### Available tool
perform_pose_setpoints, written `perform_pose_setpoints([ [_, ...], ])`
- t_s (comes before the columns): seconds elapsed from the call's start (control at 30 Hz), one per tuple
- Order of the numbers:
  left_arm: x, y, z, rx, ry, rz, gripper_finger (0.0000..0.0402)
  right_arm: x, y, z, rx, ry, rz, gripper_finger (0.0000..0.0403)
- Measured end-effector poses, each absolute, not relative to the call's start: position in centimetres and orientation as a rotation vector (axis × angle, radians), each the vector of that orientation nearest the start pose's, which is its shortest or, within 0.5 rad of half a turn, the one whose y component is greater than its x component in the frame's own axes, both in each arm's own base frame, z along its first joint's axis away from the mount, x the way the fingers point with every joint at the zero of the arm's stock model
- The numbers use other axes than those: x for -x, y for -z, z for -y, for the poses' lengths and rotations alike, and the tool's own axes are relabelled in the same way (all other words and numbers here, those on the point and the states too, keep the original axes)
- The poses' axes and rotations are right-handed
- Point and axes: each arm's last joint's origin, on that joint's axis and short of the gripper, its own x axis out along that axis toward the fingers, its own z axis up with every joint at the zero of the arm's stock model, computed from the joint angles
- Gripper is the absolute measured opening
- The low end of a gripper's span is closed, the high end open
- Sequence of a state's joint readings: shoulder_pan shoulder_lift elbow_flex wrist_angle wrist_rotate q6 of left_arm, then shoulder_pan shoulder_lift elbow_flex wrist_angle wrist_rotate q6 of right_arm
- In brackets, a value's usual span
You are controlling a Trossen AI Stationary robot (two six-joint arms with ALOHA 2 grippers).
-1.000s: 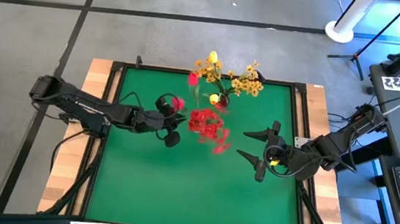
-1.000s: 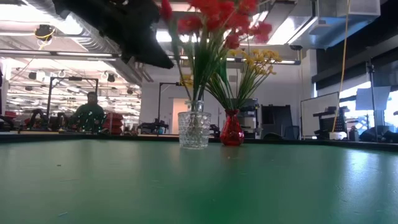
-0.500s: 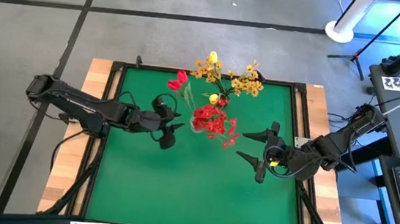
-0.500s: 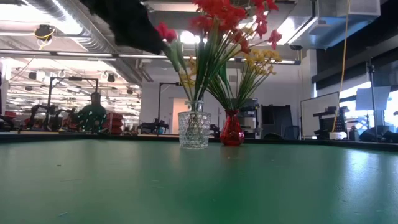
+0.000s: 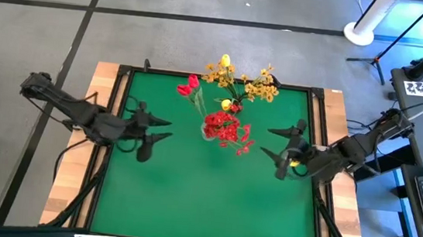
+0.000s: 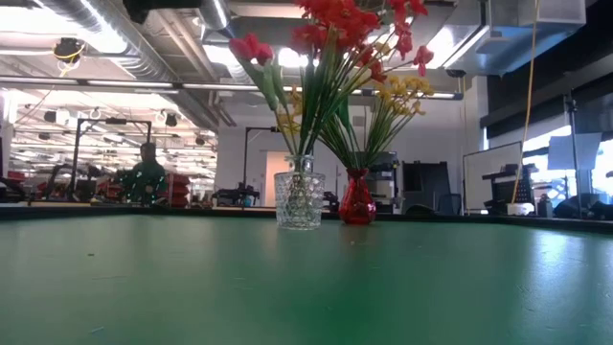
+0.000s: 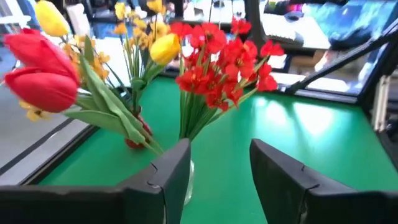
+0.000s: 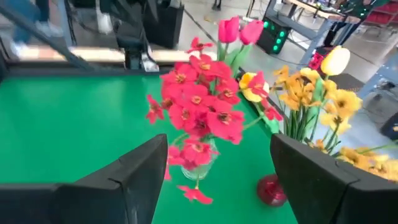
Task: Sort flowers into vase by color
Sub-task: Return to Home Position
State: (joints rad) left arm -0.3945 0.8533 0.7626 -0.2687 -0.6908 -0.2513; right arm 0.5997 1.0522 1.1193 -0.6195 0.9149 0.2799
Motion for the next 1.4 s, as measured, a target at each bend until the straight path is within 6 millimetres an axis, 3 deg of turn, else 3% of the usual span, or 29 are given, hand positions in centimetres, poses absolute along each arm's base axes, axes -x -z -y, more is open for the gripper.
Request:
perform_pose_setpoints([
  [0.23, -14.8, -28.9, 3.9, 0.083, -0.317, -0.086, 0.0141, -15.0, -32.9, -6.4, 0.026, 0.285, -0.220, 0.0278],
  [0.43, -14.0, -27.6, 2.0, 0.089, -0.278, 0.055, 0.0111, -12.6, -30.9, -3.4, 0.061, 0.203, 0.010, 0.0241],
  [0.67, -13.9, -27.6, -1.3, 0.060, -0.328, 0.035, 0.0088, -9.2, -29.8, -0.5, 0.066, 0.348, 0.119, 0.0179],
  [0.93, -10.1, -28.4, -2.2, 0.073, -0.363, 0.087, 0.0068, -5.7, -27.9, 0.5, -0.026, 0.381, 0.147, 0.0131],
  [1.1, -8.6, -27.0, -2.0, 0.113, -0.357, 0.145, 0.0053, -6.3, -25.3, 0.4, -0.028, 0.365, 0.149, 0.0116],
  [1.4, -8.5, -22.8, -1.9, 0.157, -0.350, 0.155, 0.0018, -8.7, -19.9, -0.1, -0.079, 0.332, 0.114, 0.0097],
])
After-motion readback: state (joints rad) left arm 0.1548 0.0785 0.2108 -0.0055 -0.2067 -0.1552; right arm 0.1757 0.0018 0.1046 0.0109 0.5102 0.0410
